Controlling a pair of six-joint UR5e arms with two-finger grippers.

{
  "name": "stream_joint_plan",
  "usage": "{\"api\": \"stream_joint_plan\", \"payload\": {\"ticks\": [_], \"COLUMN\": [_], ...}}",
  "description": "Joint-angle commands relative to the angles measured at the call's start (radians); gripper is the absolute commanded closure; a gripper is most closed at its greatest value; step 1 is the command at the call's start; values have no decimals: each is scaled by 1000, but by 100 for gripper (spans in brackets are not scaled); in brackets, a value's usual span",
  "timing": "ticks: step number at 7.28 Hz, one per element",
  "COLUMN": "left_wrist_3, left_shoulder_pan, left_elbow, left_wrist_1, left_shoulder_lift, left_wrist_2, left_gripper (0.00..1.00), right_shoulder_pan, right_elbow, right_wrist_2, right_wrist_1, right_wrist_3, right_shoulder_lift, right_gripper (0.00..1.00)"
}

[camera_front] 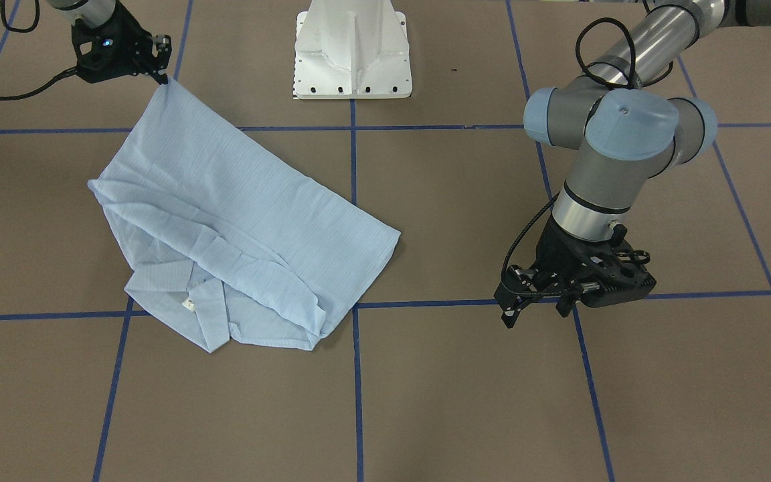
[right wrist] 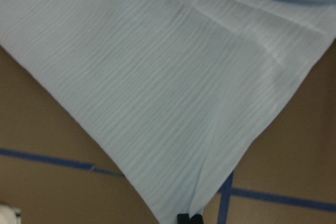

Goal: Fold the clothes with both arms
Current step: 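Drag the folded shirt toward the robot with the right gripper, rotating it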

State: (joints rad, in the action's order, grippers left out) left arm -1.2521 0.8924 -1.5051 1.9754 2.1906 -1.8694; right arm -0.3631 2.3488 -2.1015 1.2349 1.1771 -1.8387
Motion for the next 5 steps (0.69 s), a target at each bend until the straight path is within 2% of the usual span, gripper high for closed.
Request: {"api": "stream_joint_plan", "payload": {"ticks": [1,2,3,4,5], "left_wrist_3": [0,0,2,3,2], "left_shoulder_pan": [-3,-4,-7,-24,-55], "left_elbow": [-1,-1,-1,-1,-10], "left_wrist_1": [5,7,11,14,11], "left_shoulder_lift": [1,1,3,5,11], "left_wrist_2": [-1,-1,-2,-5,-7], "left_gripper": [0,0,0,0,0], "right_shoulder_pan": [169,183,184,118,-7], "right_elbow": [26,23,21,9,-28], "right_wrist_2": [-8,-9,-2,6,6], "right_wrist_1": [0,1,0,0,0], "right_wrist_3": [30,56,103,104,104], "right_shoulder_lift": [-17,-14,10,69,167], "right_gripper": [100,58,1,0,0]}}
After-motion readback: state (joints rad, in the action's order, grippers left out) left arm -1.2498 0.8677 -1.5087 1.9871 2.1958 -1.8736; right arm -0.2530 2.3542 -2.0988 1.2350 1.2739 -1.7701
